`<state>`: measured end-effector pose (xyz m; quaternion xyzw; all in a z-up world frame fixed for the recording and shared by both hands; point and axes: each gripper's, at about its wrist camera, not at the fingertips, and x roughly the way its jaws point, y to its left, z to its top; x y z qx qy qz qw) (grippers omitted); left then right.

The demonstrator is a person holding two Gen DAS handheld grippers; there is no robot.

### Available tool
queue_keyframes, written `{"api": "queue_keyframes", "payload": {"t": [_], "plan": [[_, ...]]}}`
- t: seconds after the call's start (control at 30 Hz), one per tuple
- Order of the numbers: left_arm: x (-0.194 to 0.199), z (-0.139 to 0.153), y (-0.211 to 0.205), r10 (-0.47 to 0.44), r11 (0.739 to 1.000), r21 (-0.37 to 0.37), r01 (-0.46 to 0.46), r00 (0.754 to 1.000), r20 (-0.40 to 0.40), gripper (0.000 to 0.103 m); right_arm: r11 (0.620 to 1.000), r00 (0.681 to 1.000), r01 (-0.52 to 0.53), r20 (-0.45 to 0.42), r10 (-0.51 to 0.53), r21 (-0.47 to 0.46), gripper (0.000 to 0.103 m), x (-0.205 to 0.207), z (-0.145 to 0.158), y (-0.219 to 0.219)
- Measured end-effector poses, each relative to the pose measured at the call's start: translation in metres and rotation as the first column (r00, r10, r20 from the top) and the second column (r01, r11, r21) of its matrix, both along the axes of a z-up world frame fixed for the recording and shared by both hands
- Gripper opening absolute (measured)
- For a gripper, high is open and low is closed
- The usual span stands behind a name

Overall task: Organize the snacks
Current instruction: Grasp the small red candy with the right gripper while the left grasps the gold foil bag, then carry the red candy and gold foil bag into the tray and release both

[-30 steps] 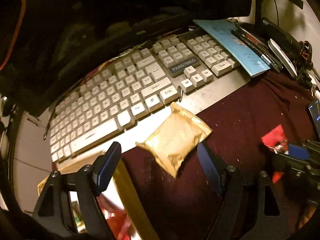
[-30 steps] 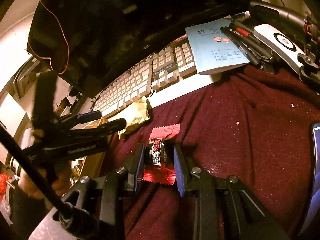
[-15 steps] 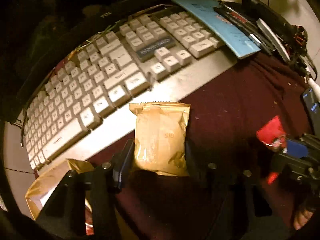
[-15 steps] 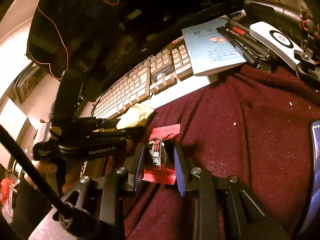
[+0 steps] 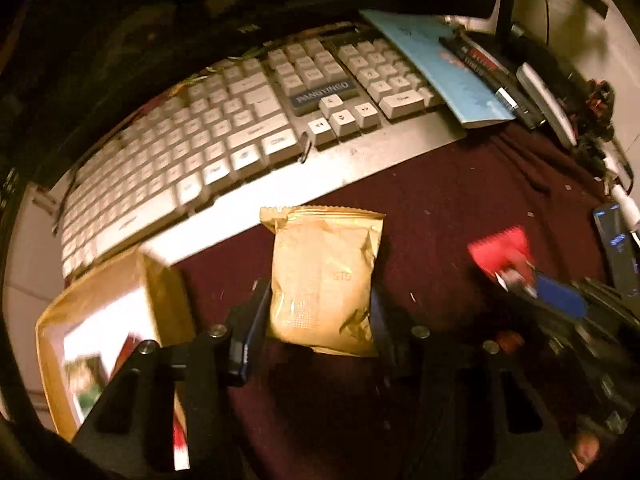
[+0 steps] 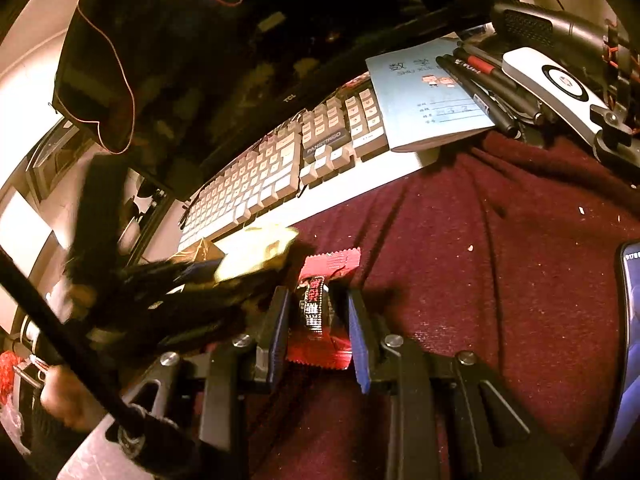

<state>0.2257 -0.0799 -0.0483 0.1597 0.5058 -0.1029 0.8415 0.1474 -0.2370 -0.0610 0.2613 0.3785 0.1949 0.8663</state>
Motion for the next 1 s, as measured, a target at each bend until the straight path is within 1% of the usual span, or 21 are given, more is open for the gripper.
{"api": "queue_keyframes", "payload": {"t": [0.1, 0.2, 0.3, 0.4, 0.5, 0.57, 0.6, 0.63, 0.7, 0.73, 0.77, 0.83, 0.93, 1.0], "plan": [[-0.027, 0.017, 0.008, 0.046, 0.999, -0.03, -0.045, 0.998, 0.031, 0.048, 1.0, 1.0, -0.01, 0.005, 0.01, -0.005, 0.028, 0.0, 0.0, 0.001], [-0.058, 0.032, 0.02, 0.104, 0.989, -0.111, -0.097, 0.993, 0.059, 0.048, 1.0, 1.0, -0.025, 0.011, 0.025, -0.019, 0.028, -0.001, 0.001, 0.003], [-0.086, 0.046, 0.028, 0.161, 0.973, -0.181, -0.14, 0.982, 0.103, 0.048, 0.998, 0.999, -0.038, 0.016, 0.039, -0.041, 0.028, -0.002, 0.002, 0.007], [-0.102, 0.055, 0.045, 0.232, 0.947, -0.256, -0.192, 0.963, 0.135, 0.048, 0.997, 0.998, -0.051, 0.025, 0.053, -0.063, 0.028, -0.003, 0.003, 0.011], [-0.126, 0.064, 0.067, 0.291, 0.906, -0.358, -0.228, 0.947, 0.133, 0.048, 0.997, 0.997, -0.06, 0.042, 0.062, -0.052, 0.027, -0.005, 0.005, 0.01], [-0.141, 0.073, 0.089, 0.343, 0.88, -0.395, -0.263, 0.928, 0.146, 0.048, 0.996, 0.996, -0.083, 0.043, 0.084, -0.03, 0.027, -0.007, 0.006, 0.01], [-0.148, 0.077, 0.098, 0.366, 0.873, -0.401, -0.278, 0.917, 0.16, 0.048, 0.995, 0.994, -0.095, 0.047, 0.096, -0.026, 0.027, -0.01, 0.008, 0.011], [-0.158, 0.081, 0.111, 0.401, 0.863, -0.403, -0.306, 0.899, 0.177, 0.048, 0.995, 0.994, -0.099, 0.049, 0.1, -0.023, 0.027, -0.013, 0.01, 0.013], [-0.17, 0.084, 0.135, 0.458, 0.833, -0.426, -0.354, 0.873, 0.17, 0.048, 0.992, 0.99, -0.125, 0.061, 0.125, -0.006, 0.027, -0.023, 0.019, 0.021], [-0.175, 0.085, 0.147, 0.484, 0.819, -0.433, -0.376, 0.859, 0.169, 0.048, 0.989, 0.986, -0.147, 0.073, 0.147, -0.002, 0.027, -0.027, 0.024, 0.027], [-0.181, 0.086, 0.159, 0.514, 0.808, -0.429, -0.404, 0.839, 0.177, 0.048, 0.984, 0.981, -0.176, 0.085, 0.175, -0.002, 0.027, -0.032, 0.03, 0.035], [-0.19, 0.086, 0.177, 0.562, 0.787, -0.421, -0.451, 0.806, 0.187, 0.048, 0.969, 0.963, -0.246, 0.109, 0.246, -0.018, 0.027, -0.041, 0.042, 0.057], [-0.197, 0.081, 0.2, 0.612, 0.752, -0.428, -0.501, 0.773, 0.17, 0.048, 0.928, 0.919, -0.366, 0.13, 0.372, -0.069, 0.027, -0.052, 0.055, 0.099], [-0.201, 0.077, 0.211, 0.634, 0.734, -0.432, -0.523, 0.756, 0.163, 0.048, 0.902, 0.893, -0.419, 0.131, 0.43, -0.104, 0.027, -0.055, 0.058, 0.122]]}}
